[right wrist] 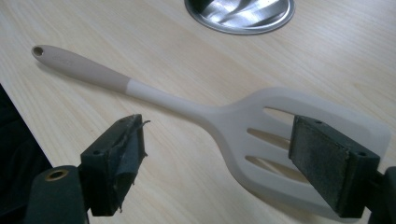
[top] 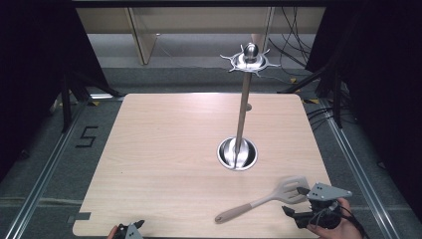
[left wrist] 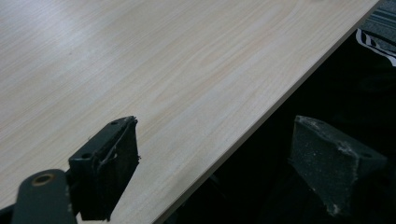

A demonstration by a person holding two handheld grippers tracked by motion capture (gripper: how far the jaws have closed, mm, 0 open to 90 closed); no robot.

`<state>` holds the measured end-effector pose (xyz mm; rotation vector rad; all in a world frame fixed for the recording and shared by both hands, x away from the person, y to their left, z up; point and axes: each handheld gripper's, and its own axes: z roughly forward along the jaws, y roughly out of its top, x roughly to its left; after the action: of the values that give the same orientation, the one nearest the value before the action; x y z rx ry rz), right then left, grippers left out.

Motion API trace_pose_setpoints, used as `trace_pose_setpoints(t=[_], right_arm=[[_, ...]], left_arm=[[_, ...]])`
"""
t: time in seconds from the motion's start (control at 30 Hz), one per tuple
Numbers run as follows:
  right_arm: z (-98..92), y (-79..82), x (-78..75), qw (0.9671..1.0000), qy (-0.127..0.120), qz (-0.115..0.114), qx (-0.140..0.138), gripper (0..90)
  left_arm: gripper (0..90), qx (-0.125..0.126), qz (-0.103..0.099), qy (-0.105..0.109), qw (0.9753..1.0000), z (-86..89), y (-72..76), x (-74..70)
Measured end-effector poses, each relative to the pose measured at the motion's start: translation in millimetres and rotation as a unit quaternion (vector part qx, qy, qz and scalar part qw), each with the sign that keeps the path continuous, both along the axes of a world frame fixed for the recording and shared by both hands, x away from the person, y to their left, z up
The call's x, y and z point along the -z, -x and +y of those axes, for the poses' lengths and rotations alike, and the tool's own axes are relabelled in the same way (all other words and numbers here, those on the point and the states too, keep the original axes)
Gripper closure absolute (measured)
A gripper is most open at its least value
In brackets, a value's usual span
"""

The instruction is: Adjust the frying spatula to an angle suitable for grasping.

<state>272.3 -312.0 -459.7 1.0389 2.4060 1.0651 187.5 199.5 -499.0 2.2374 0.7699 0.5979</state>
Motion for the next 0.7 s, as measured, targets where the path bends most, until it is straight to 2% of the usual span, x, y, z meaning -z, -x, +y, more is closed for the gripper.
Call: trace_pose_setpoints(t=[0.03,0.07,0.17,0.2,0.23,0.27,0.37,0.4,0.5,0.53,0.57,0.6,0.63,0.67,0.7], right_arm=[[1.4,-2.0,-0.2,0.9999,0.005,-0.004,-0.009,20.6],[3.3,-3.2,-0.3,0.9998,0.01,-0.008,-0.017,21.4],[12.0,-6.0,1.0,0.9993,0.018,-0.004,-0.032,24.3],[15.5,-6.5,1.1,0.9992,0.018,0.005,-0.036,25.5],[17.9,-8.8,1.5,0.9987,0.023,-0.001,-0.044,26.4],[23.3,-12.9,1.6,0.998,0.031,-0.001,-0.055,28.1],[28.5,-16.9,1.6,0.9976,0.034,0.003,-0.06,30.9],[33.8,-21.5,2.5,0.9968,0.033,0.003,-0.073,32.4],[38.8,-23.7,3.9,0.9962,0.032,0.01,-0.081,34.6],[44.3,-28.1,6.8,0.9942,0.039,0.006,-0.1,35.7],[47.5,-28.5,7.4,0.9944,0.04,0.016,-0.097,36.4],[47.5,-28.5,7.4,0.9944,0.04,0.016,-0.097,36.4],[50.1,-29.9,8.2,0.9937,0.044,0.023,-0.101,37.0],[56.8,-33.8,12.8,0.9935,0.039,0.015,-0.106,38.3],[56.8,-33.8,12.8,0.9935,0.039,0.015,-0.106,38.3]], left_arm=[[14.9,-0.014,-0.001,0.016,0.9998,-1.9,1.3,1.7],[14.8,-0.01,-0.001,0.004,0.9999,-0.8,0.7,0.8],[14.8,-0.013,0.0,0.008,0.9999,-1.3,1.0,1.1],[14.8,-0.011,0.001,0.006,0.9999,-1.0,1.1,0.7],[14.9,-0.015,0.0,0.013,0.9998,-1.8,1.3,1.6],[14.8,-0.011,0.001,0.005,0.9999,-0.7,1.0,0.5],[14.8,-0.013,0.002,0.005,0.9999,-0.6,1.3,0.4],[14.8,-0.012,0.0,0.01,0.9999,-1.2,1.2,0.9],[14.8,-0.012,0.002,0.006,0.9999,-1.1,1.2,0.6],[14.8,-0.012,0.001,0.008,0.9999,-1.4,1.0,1.2],[14.8,-0.007,0.001,0.007,0.9999,-1.2,1.1,0.7],[14.8,-0.007,0.001,0.007,0.9999,-1.2,1.1,0.7],[14.8,0.006,0.003,-0.01,0.9999,0.7,0.1,-0.8],[14.8,-0.001,0.0,0.007,1.0,-1.2,0.3,1.2],[14.8,-0.002,0.0,0.004,1.0,-0.8,0.3,0.8]])
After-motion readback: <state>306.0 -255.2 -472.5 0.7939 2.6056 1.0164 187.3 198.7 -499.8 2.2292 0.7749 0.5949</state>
